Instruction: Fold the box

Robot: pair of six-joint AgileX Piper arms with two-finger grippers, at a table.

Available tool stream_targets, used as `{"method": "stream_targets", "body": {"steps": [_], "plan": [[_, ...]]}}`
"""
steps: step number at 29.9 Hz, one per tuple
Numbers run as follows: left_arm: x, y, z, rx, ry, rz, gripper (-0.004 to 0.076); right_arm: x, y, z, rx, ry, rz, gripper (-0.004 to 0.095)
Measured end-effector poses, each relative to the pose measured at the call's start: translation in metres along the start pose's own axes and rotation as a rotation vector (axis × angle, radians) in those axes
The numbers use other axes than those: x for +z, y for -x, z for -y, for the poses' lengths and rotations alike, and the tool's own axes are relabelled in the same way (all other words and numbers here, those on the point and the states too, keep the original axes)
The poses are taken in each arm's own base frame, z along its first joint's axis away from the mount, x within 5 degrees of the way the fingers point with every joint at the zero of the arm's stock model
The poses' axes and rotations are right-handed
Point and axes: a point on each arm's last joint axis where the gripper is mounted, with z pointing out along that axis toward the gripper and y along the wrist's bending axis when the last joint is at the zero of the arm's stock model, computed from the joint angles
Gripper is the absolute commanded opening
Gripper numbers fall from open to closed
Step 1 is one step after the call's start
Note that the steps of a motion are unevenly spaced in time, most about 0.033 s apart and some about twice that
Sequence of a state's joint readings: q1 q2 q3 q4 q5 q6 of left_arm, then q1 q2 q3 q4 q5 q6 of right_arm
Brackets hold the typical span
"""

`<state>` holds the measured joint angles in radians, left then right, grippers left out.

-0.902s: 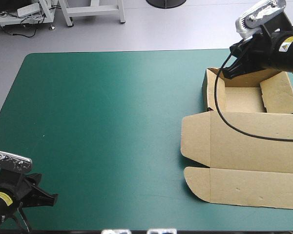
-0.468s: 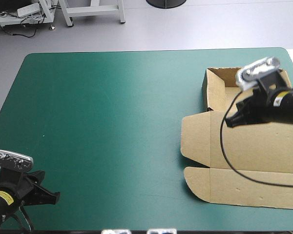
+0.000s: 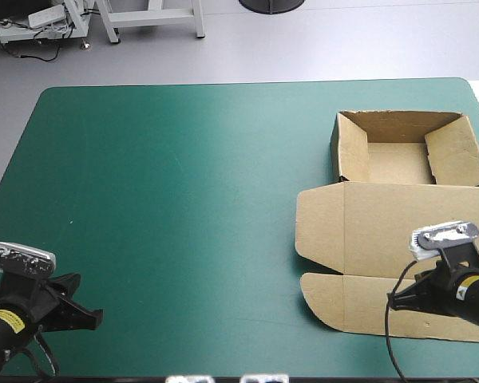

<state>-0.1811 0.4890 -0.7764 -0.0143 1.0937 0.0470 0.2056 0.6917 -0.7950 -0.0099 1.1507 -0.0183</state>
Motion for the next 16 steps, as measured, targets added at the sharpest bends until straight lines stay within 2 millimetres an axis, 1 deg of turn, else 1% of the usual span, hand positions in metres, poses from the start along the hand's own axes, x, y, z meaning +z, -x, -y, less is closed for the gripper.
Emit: {"method": "stream_targets", "body": {"steps": [2,4,10,16], "plan": [[0.0,0.001,0.0,-0.001,0.0,0.007,-0.0006,0.003,-0.009,0.001,0.002,-0.008,-0.028,-0.0024],[0.002,0.001,0.0,-0.012,0.0,0.006,-0.0006,0.005,-0.012,0.001,0.004,-0.013,-0.048,-0.0024],[0.017,-0.004,-0.002,-0.038,0.017,-0.059,-0.0006,0.007,-0.01,0.001,0.011,-0.015,-0.02,-0.0024],[0.024,-0.01,-0.013,-0.083,0.143,-0.085,-0.0006,0.007,-0.007,0.002,0.006,-0.025,0.019,-0.0024]]}}
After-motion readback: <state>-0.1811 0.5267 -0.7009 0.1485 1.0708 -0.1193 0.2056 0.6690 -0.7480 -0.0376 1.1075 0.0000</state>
